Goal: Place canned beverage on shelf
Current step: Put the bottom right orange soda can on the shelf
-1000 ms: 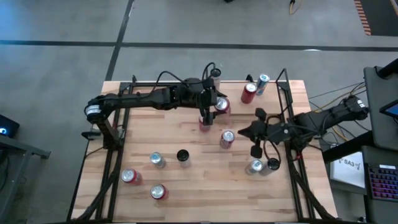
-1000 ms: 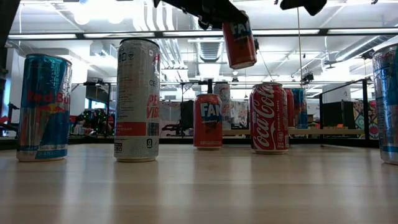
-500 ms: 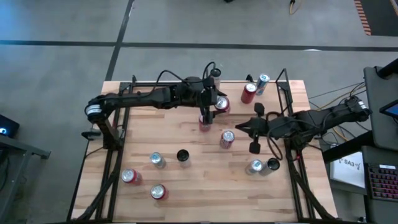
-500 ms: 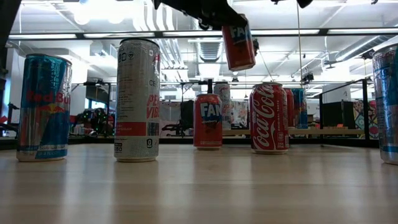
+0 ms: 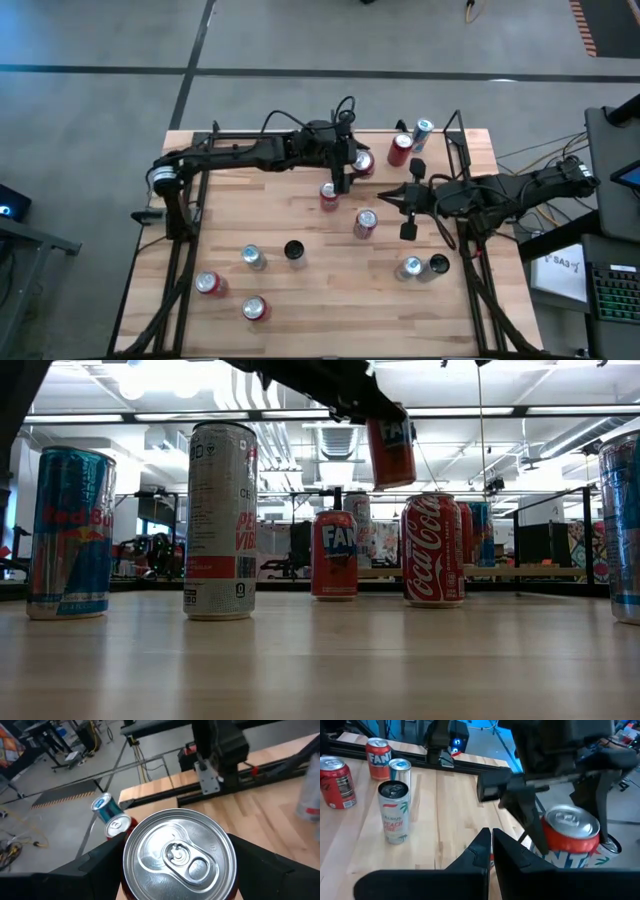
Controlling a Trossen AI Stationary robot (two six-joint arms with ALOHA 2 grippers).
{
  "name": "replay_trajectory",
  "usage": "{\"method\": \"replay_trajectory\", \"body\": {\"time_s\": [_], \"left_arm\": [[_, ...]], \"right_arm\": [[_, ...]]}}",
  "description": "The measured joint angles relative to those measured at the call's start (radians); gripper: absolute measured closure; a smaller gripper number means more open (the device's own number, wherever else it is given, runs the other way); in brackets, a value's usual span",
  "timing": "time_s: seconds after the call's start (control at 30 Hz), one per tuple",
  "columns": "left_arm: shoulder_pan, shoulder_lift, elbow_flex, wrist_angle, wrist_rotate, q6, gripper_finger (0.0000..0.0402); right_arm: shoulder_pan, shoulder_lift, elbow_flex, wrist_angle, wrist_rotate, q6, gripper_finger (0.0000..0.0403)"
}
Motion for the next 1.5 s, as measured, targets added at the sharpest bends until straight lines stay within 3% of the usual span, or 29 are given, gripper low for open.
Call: {"method": "replay_trajectory", "body": {"time_s": [0.93,1.5], "left_arm": [[0.031,0.193,0.186,-0.088,0.0,-0.039,0.0111],[0.037,0.209,0.182,-0.093,0.0,-0.057,0.0111]], "right_arm": [[-0.001,-0.061,-0.001,-0.117,-0.034,0.08,0.0394],[-0.001,-0.059,-0.004,-0.118,-0.034,0.087,0.0394]]}}
